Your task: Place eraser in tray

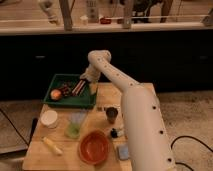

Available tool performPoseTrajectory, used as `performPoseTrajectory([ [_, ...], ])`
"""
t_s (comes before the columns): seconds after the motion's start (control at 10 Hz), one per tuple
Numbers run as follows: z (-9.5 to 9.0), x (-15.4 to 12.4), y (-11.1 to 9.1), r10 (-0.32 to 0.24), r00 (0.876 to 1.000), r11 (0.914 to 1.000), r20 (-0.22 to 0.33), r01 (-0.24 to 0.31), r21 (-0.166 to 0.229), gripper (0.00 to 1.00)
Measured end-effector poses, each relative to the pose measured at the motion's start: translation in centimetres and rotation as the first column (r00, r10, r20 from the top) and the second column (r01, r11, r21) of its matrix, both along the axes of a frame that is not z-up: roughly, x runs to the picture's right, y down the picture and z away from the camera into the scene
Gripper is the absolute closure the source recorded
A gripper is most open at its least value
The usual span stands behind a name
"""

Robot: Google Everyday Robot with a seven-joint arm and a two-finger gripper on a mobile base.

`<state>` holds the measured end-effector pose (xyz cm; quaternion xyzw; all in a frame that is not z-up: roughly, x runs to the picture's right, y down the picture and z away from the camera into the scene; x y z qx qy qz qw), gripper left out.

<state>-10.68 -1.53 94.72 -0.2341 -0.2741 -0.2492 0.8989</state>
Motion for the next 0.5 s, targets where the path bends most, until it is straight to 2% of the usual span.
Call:
performPoseTrajectory([
  [0.5,-0.37,0.08,-0.21,0.004,1.0,1.0,0.015,-0.004,0.004,0.2],
])
